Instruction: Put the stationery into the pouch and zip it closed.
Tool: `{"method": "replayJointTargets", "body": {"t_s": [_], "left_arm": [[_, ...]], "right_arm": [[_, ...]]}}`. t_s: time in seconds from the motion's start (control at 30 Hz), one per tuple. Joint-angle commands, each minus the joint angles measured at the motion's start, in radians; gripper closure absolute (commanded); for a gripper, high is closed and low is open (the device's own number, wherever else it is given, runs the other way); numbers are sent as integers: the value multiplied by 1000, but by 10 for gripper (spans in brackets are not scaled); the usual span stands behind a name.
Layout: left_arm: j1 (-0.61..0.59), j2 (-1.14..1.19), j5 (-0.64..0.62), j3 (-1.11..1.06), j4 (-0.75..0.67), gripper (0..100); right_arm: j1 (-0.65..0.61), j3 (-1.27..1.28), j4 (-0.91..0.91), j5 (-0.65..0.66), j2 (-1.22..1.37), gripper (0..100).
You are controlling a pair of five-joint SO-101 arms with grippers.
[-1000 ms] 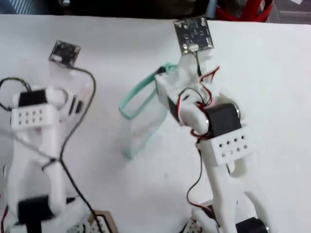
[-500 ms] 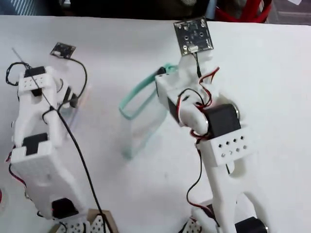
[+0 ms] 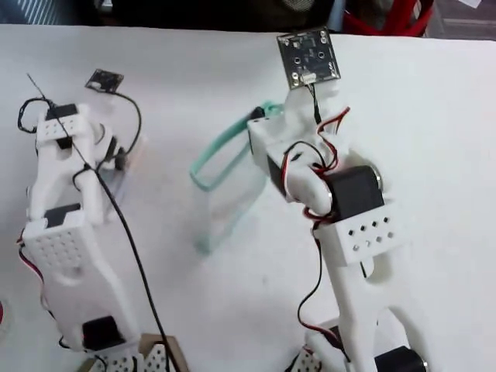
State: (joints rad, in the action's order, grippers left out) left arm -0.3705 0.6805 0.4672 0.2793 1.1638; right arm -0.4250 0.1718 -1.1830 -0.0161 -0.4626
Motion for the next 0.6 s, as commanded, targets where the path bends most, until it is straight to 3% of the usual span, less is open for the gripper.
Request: {"method": "replayJointTargets", "body": {"t_s": [0.0, 0.1, 0.23, 0.43, 0.57], "left_arm": [[15, 4, 31, 54, 18, 984], [50, 15, 81, 89, 100, 954], [61, 2, 6, 198, 232, 979], [67, -65, -81, 651, 635, 976], [39, -213, -129, 796, 626, 976]], "right_arm": [[-4, 38, -8, -5, 25, 758], [-4, 38, -10, -3, 25, 758], [-4, 55, -7, -2, 18, 758], [-4, 81, 27, -3, 18, 758], [-4, 81, 25, -6, 18, 758]]}}
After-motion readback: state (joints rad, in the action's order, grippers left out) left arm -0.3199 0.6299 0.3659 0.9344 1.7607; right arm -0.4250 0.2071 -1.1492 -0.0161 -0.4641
